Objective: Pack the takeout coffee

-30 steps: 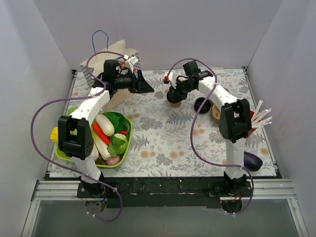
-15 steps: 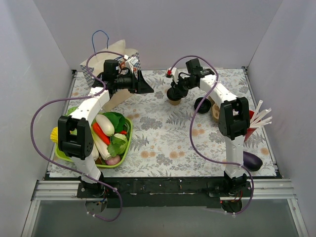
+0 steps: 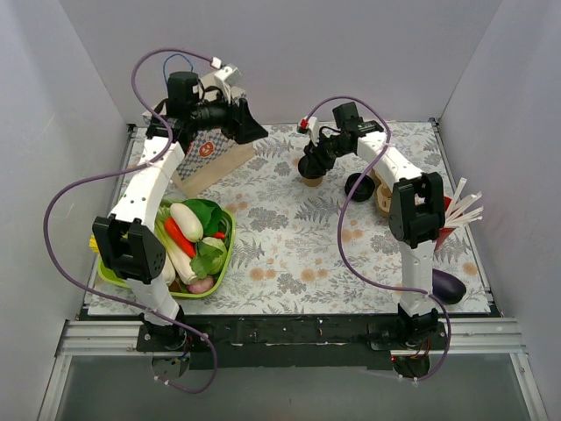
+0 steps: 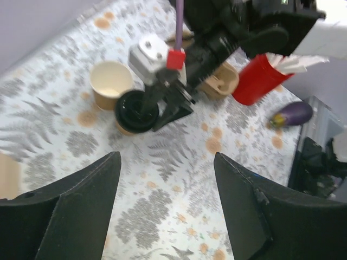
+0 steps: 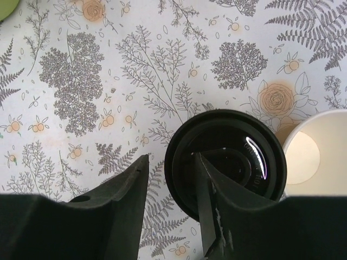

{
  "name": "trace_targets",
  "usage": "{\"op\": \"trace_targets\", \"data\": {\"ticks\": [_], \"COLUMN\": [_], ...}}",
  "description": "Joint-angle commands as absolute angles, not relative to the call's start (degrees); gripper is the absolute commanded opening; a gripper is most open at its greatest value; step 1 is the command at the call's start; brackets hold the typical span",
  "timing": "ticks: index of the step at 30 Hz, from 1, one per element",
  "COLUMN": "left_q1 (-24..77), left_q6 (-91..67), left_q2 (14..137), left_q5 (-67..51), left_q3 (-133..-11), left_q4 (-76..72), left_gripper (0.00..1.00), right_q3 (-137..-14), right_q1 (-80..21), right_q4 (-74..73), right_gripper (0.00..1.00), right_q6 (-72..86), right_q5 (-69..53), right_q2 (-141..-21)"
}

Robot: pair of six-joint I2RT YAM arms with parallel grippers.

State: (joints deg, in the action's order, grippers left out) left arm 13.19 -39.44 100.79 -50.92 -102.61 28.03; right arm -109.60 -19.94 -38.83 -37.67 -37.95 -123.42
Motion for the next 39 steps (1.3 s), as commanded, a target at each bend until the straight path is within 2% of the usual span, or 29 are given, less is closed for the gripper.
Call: {"op": "trace_targets", "data": {"ticks": [1, 7, 24, 26, 30, 33, 39], "left_q1": [10.6, 6.7, 5.8, 5.8, 5.8, 5.8, 5.8], "left_q6": [-29.2, -24.3, -30.5, -32.7, -33.9, -34.7, -37.3], "left_q2": [96.4, 93.4, 93.0, 92.9, 91.6, 90.5, 89.8], "left_q5": [-44.8, -35.0, -36.4, -36.6, -38.4, -39.7, -43.4], "left_q3": [-112.2, -112.6, -109.8, -109.3, -106.5, -103.1, -100.8], "left_q4": [36.6, 36.6, 32.7, 31.4, 29.4, 27.3, 25.3], "left_gripper": [0.71, 0.76, 0.76, 0.77, 0.77, 0.77, 0.77], "right_q3": [-112.5, -111.9, -112.7, -112.1, -105.6, -104.3, -100.3], "right_q1": [-20.0, -20.0, -18.6, -17.9, -14.7, -10.7, -2.7], "right_q4": [-37.4, -36.0, -30.8, -30.5, -29.3, -33.8, -45.7], "right_gripper": [0.48, 0.49, 0.50, 0.50, 0.49, 0.50, 0.47], "right_q6": [-36.3, -35.9, -31.3, -28.8, -25.3, -22.3, -20.3], "right_q5": [-39.9, -39.2, -36.5, -33.5, -18.7, -11.5, -4.8], "right_q2": [-121.3, -120.8, -116.2, -113.5, -106.6, -103.5, -103.1]}}
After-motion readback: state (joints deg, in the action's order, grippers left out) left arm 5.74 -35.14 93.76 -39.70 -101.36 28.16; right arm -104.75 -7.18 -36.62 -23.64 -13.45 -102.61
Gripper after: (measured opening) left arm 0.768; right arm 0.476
